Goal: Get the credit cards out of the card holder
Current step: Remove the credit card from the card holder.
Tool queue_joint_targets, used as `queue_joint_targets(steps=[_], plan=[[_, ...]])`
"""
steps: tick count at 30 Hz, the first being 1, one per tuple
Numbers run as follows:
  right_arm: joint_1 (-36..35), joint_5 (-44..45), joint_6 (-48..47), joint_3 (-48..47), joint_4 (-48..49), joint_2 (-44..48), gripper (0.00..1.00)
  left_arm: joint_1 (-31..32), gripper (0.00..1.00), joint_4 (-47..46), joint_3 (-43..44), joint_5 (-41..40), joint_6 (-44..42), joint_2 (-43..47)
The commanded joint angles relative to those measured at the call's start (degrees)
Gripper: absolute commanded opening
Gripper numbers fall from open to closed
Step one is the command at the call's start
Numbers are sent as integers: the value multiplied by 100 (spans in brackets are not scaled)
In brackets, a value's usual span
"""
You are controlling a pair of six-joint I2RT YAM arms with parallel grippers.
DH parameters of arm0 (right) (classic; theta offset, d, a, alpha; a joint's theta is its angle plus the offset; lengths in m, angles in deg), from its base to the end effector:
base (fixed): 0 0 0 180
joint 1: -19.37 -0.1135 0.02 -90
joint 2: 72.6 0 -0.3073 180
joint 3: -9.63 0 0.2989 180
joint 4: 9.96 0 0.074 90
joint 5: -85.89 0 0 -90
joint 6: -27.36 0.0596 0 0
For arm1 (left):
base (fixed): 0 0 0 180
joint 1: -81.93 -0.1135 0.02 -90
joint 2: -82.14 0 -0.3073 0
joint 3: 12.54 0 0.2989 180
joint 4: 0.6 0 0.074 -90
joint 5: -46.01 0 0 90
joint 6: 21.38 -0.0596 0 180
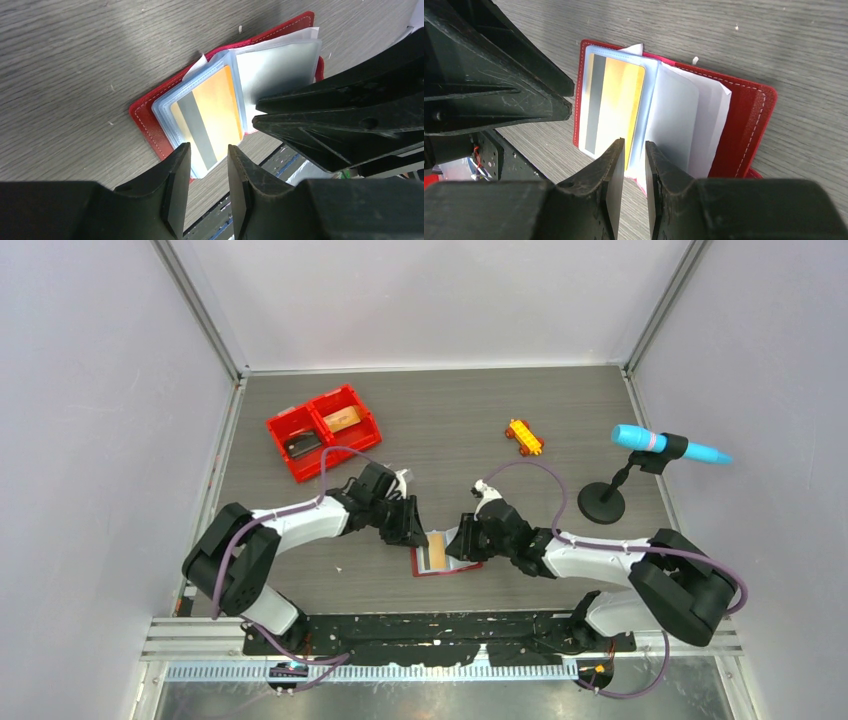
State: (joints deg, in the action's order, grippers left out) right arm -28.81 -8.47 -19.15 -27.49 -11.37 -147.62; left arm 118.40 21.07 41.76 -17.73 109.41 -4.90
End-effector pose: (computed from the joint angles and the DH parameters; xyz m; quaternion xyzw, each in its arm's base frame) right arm 0.1831 0.2114 0.1422 -0.0532 0.9017 0.3308 0.2734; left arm 0.2495 -0.2172 0.1551 0.0344 0.9292 -0.3548 0.0975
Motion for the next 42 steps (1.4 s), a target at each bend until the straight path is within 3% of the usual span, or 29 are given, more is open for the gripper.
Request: queue_joint_targets(steps=[1, 24, 30, 42], plan=[[112, -396, -9, 131, 677, -131, 29, 20, 35, -464, -27, 251, 100, -167], [367, -855, -57, 322, 991, -247, 29, 87, 27, -438, -452, -15, -19, -110], [391, -937, -60, 313, 1090, -341, 22, 116, 26, -453, -515, -95, -17, -36], [415, -1210, 15, 239, 1455, -781, 27, 138, 22, -288, -484, -168, -116, -148]])
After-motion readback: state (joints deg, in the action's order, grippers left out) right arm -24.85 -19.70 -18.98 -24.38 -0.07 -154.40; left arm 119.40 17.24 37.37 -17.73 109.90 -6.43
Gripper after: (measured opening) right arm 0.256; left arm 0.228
